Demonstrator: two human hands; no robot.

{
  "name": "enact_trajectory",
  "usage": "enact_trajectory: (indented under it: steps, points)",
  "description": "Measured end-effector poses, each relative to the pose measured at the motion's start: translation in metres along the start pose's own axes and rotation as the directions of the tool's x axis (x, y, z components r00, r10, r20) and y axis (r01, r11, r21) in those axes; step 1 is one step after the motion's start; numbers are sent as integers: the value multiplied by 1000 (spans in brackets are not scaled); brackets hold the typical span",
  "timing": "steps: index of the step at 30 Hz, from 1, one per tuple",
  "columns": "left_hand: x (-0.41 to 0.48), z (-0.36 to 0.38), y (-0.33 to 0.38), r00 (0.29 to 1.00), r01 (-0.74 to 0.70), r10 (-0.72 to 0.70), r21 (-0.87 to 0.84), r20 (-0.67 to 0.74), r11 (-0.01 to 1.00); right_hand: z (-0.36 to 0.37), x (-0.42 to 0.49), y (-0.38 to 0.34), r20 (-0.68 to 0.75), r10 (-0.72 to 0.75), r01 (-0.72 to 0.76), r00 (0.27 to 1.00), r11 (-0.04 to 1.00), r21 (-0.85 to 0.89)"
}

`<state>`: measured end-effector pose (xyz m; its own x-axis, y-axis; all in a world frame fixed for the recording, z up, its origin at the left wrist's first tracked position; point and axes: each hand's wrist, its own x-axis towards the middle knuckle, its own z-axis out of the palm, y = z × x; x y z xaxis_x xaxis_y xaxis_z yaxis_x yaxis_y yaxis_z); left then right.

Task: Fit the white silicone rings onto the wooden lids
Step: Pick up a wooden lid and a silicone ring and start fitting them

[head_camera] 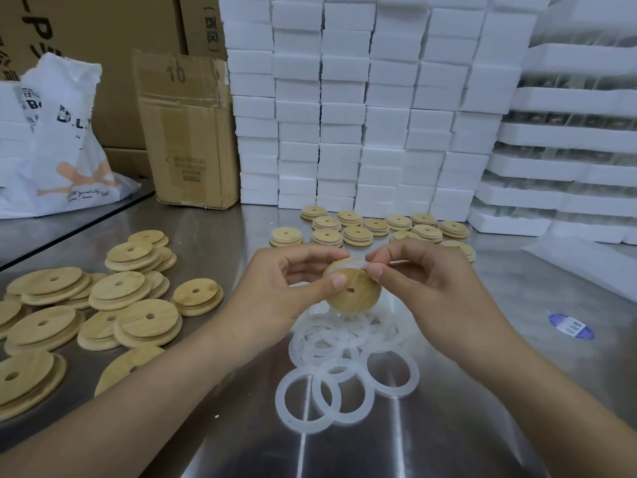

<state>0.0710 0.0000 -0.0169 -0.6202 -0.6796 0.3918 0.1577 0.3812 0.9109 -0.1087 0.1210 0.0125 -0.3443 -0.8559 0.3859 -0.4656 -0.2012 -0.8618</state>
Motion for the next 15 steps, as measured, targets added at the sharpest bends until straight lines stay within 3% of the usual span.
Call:
enact_trajectory:
  steps: [8,15]
  points:
    - [-3,-2,-3,999,-52,52,43,8,998,-3,1,4,79,39,-41,996,999,20]
    - [-4,-2,-6,996,-79,73,170,45,982,-2,-2,10,101,-16,31,995,988,-150]
